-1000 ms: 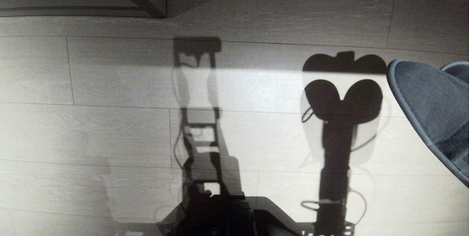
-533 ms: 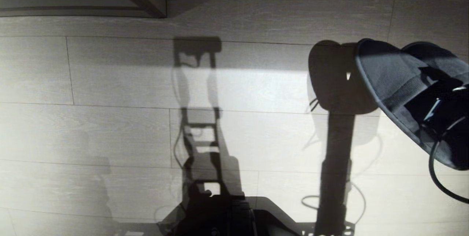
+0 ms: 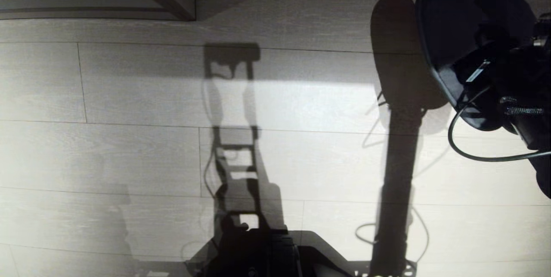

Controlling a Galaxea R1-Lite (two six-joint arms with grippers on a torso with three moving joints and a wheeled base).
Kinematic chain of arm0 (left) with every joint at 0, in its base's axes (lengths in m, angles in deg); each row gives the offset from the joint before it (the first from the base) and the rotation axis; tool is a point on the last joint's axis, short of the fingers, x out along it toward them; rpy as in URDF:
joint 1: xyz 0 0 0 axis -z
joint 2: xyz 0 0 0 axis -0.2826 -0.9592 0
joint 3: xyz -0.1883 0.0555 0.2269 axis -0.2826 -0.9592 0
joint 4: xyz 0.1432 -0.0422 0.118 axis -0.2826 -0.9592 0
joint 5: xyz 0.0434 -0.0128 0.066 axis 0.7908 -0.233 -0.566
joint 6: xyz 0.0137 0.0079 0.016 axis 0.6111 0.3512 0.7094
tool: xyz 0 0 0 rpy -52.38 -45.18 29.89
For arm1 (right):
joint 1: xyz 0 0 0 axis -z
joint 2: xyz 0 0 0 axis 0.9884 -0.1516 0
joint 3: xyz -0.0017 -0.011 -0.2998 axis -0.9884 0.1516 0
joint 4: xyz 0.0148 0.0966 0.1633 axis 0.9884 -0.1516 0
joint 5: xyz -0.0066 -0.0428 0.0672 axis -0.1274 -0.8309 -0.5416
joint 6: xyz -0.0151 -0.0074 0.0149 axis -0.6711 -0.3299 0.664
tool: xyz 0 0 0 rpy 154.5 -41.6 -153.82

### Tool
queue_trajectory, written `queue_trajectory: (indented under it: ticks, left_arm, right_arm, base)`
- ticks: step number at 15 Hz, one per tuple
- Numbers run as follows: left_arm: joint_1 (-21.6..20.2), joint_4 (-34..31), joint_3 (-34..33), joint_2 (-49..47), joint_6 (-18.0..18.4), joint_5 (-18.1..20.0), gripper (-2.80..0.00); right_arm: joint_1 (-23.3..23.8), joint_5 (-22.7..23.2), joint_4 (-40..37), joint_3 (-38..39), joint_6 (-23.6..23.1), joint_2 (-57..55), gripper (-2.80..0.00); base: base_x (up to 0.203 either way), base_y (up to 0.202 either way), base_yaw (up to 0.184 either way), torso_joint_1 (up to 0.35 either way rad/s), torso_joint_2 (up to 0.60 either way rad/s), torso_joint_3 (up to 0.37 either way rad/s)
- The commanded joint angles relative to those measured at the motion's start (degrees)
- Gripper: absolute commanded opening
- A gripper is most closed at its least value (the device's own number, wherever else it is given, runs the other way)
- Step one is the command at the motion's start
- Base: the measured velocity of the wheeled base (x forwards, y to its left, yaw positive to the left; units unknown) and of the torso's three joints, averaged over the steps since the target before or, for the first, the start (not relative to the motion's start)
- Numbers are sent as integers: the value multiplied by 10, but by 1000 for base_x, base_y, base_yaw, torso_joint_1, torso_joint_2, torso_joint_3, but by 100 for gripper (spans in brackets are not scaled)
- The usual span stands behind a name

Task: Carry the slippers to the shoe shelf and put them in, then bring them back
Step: Place the slippers on the floor

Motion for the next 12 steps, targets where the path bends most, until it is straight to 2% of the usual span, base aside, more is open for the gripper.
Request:
queue_trajectory:
  ticks: [1, 6, 12]
  left_arm:
    - [0, 0, 0, 0, 0, 0, -280]
    - [0, 0, 0, 0, 0, 0, -280]
    - [0, 0, 0, 0, 0, 0, -280]
  right_arm:
    - [0, 0, 25, -36, -1, -40, -280]
    - [-1, 0, 82, -112, -7, -118, -280]
    - [-7, 5, 92, -220, -40, -184, -280]
  base:
    - [0, 0, 0, 0, 0, 0]
    - [0, 0, 0, 0, 0, 0]
    - [0, 0, 0, 0, 0, 0]
